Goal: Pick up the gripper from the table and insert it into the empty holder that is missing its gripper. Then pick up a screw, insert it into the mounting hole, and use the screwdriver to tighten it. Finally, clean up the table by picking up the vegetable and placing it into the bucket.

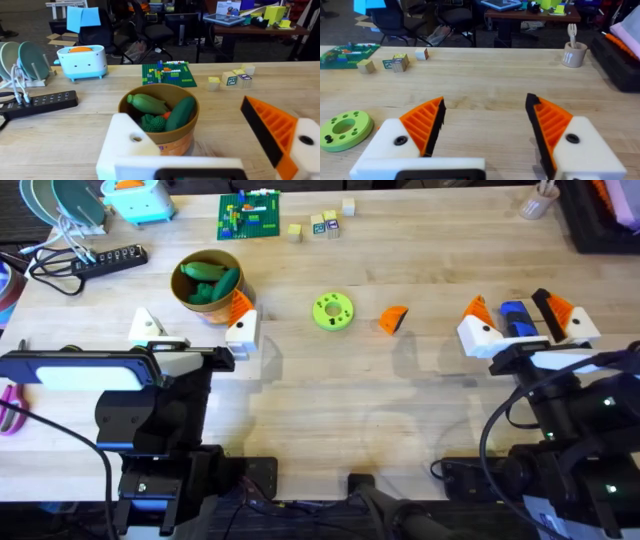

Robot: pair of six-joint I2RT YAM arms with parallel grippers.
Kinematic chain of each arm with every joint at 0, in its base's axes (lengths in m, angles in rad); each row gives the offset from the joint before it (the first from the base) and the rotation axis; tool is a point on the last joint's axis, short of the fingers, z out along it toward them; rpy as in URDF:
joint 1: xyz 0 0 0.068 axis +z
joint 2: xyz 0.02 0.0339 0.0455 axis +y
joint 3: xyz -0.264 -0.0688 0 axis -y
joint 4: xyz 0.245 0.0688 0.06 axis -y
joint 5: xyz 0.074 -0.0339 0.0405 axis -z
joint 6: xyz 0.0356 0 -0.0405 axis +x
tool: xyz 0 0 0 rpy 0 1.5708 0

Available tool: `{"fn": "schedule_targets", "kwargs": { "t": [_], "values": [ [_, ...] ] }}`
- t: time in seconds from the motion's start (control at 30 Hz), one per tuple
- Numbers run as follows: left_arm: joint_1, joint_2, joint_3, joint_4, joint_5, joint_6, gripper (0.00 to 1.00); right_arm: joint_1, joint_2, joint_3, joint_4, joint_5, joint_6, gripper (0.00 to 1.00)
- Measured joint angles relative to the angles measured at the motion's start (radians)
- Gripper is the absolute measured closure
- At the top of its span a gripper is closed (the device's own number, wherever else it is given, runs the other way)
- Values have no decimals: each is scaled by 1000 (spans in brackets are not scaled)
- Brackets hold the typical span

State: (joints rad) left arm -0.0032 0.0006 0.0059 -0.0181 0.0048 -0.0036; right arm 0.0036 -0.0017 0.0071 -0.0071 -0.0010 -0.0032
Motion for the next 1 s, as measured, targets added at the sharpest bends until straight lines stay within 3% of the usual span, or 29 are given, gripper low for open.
{"fn": "schedule_targets", "kwargs": {
  "t": [0.47, 0.6, 0.67, 0.8, 1.0],
  "values": [
    [0, 0, 0, -1, 0, 3, 9, 0, 0, 1, -6, 0, 3, 10],
    [0, 1, 29, -91, 0, -17, 10, 0, 1, 29, -63, -1, 77, 10],
    [0, 9, 84, -178, 0, -33, 8, 0, 5, 74, -158, -8, 110, 10],
    [0, 93, 304, -413, -4, -51, 8, 0, 62, 215, -345, -15, 149, 10],
    [0, 365, 676, -762, -92, -61, 9, 0, 256, 546, -592, -18, 165, 10]
  ]
}}
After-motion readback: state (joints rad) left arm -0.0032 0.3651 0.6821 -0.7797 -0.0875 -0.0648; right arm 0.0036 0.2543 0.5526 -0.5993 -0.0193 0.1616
